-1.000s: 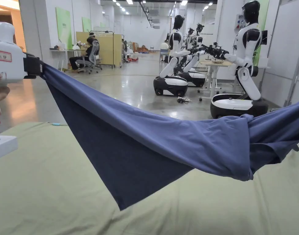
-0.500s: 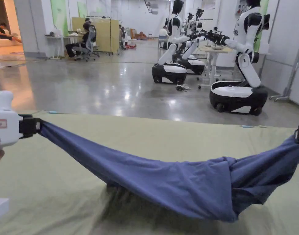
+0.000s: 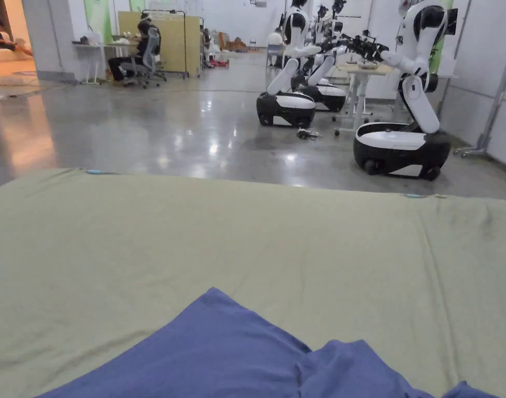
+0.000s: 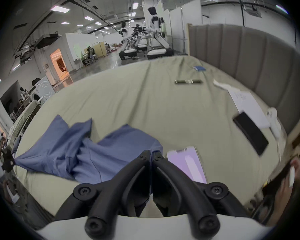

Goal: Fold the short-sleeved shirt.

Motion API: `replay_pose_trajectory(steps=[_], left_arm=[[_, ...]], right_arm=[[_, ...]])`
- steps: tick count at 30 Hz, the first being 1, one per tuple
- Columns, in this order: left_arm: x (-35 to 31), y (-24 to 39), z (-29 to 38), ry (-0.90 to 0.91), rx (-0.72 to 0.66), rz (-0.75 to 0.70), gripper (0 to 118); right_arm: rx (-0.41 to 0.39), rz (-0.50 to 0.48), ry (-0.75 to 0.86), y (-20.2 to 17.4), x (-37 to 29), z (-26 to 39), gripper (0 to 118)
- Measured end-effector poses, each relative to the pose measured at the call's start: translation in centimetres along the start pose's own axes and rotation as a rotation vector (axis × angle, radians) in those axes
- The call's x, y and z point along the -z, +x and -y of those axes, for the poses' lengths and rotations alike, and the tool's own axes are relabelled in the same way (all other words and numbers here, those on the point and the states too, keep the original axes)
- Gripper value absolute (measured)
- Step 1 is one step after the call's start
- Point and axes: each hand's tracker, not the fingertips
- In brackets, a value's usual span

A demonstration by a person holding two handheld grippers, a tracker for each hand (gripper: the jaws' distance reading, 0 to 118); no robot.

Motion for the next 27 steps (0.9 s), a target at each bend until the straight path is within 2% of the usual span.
replay_pose_trajectory(steps=[7,9,10,11,12,13,14,17,21,22,23,27], left_arm=[[-1.4,-1.0,3.7,-0.045,-0.058,-0.002,9],[-1.5,-0.6,3.9,-0.037,-0.016,-0.002,10],[-1.6,-0.4,3.9,-0.040,-0.001,-0.002,14],[-1.6,-0.3,3.9,-0.029,0.015,-0.006,28],[-1.9,0.0,3.8,-0.018,0.045,-0.003,37],[-2.4,0.3,3.6,0.003,0.086,-0.022,45],[-3.0,0.8,3.3,0.027,0.116,-0.040,55],[-5.6,3.8,1.8,0.160,0.223,-0.023,56],[-8.9,8.9,0.3,0.343,0.342,0.050,59],[-9.5,10.1,0.1,0.384,0.358,0.056,59],[-8.9,8.4,0.8,0.420,0.367,0.077,59],[-9.5,11.7,1.0,0.473,0.383,0.129,59]], right_arm=[[0.051,-0.029,-0.026,1.6,-1.9,6.3,1],[0.059,-0.045,-0.019,1.2,-2.1,7.0,6],[0.057,-0.045,-0.022,0.8,-2.2,7.1,20],[0.049,-0.038,-0.027,0.8,-2.2,7.2,54],[0.037,-0.027,-0.026,0.8,-2.3,7.3,83],[0.026,-0.010,-0.015,0.6,-2.7,7.2,93],[0.017,0.001,0.012,0.3,-3.4,7.0,92],[0.010,-0.001,0.122,-0.3,-6.0,6.0,93],[-0.018,-0.070,0.277,-2.8,-9.5,4.7,93],[-0.029,-0.087,0.309,-3.2,-10.1,4.4,93],[-0.038,-0.112,0.344,-4.1,-10.9,4.3,93],[-0.072,-0.214,0.428,-7.1,-12.5,4.4,92]])
